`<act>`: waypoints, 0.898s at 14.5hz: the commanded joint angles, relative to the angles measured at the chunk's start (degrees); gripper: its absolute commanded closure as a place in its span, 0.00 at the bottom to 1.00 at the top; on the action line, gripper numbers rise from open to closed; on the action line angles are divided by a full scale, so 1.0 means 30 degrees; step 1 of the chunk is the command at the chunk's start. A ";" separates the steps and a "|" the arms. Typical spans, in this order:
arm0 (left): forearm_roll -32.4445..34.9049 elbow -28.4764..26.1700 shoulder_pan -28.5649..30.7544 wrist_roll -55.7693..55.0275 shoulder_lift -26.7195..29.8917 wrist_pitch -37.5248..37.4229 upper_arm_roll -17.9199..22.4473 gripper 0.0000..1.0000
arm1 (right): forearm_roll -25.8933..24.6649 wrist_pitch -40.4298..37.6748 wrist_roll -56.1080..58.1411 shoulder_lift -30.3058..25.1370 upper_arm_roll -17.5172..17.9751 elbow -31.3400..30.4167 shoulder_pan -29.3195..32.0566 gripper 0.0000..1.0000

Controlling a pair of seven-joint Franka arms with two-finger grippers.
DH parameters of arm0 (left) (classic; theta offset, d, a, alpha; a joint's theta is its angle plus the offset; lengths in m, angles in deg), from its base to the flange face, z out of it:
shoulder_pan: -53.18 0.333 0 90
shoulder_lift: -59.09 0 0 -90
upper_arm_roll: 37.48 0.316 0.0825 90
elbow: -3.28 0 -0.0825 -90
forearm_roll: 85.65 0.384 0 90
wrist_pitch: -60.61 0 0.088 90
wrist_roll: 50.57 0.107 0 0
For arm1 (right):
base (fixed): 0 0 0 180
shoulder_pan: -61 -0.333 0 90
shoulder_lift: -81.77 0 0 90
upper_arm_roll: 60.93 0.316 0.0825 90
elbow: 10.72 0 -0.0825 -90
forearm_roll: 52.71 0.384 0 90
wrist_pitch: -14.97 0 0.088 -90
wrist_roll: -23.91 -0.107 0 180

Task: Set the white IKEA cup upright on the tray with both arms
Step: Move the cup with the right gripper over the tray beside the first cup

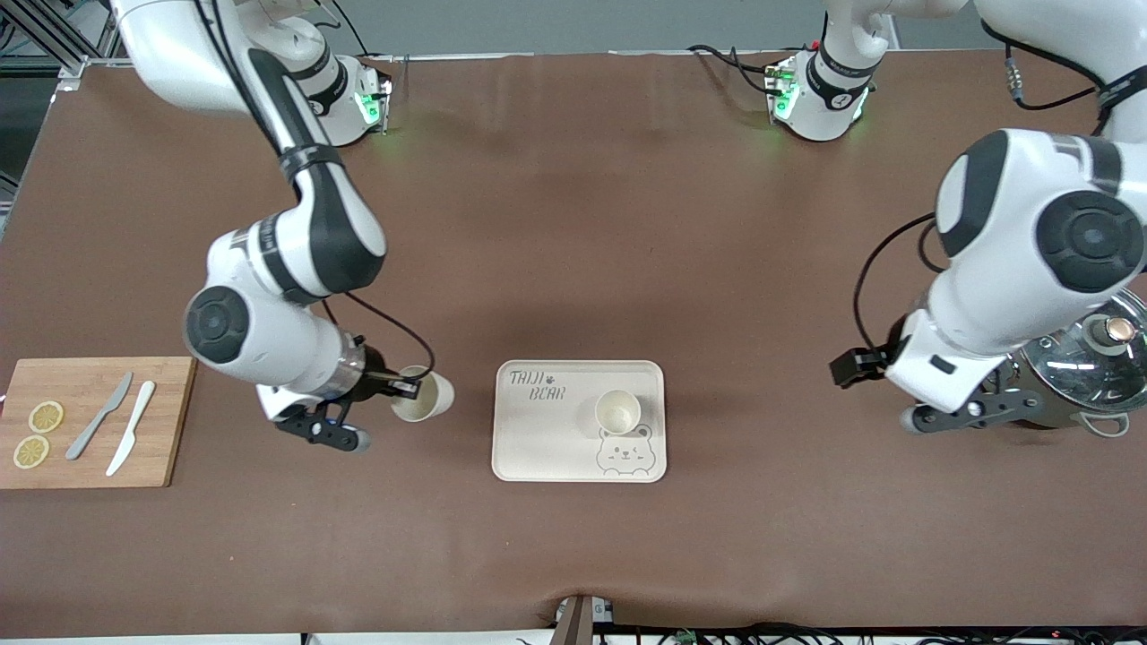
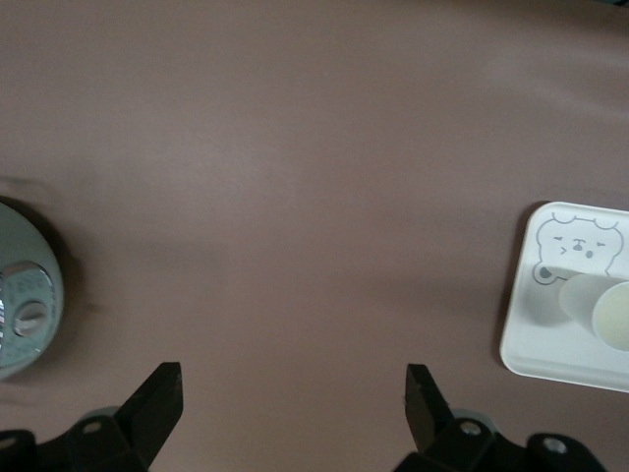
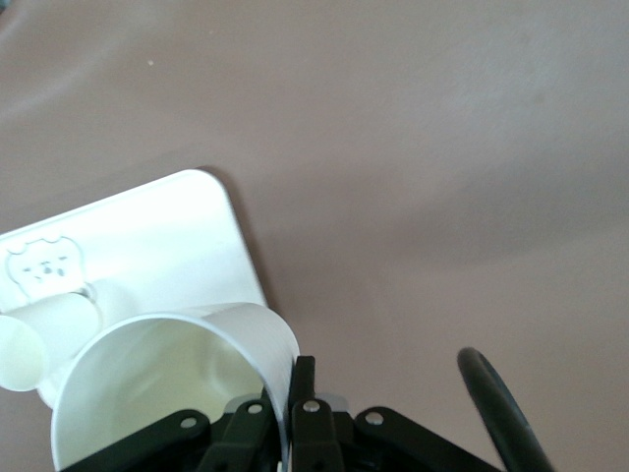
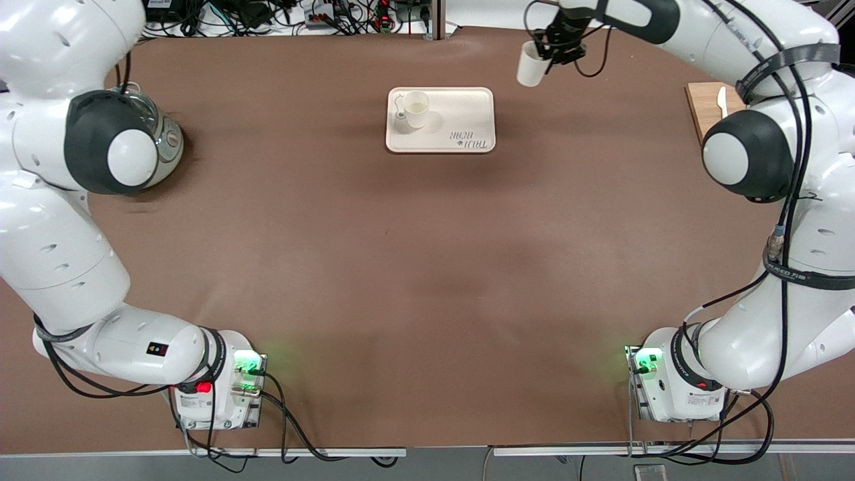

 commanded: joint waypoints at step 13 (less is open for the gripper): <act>-0.1394 -0.4624 0.3007 0.2629 0.7814 -0.2842 -0.1573 0.00 | -0.4527 0.5243 -1.0597 0.2670 -0.0280 0.0578 -0.4184 1.00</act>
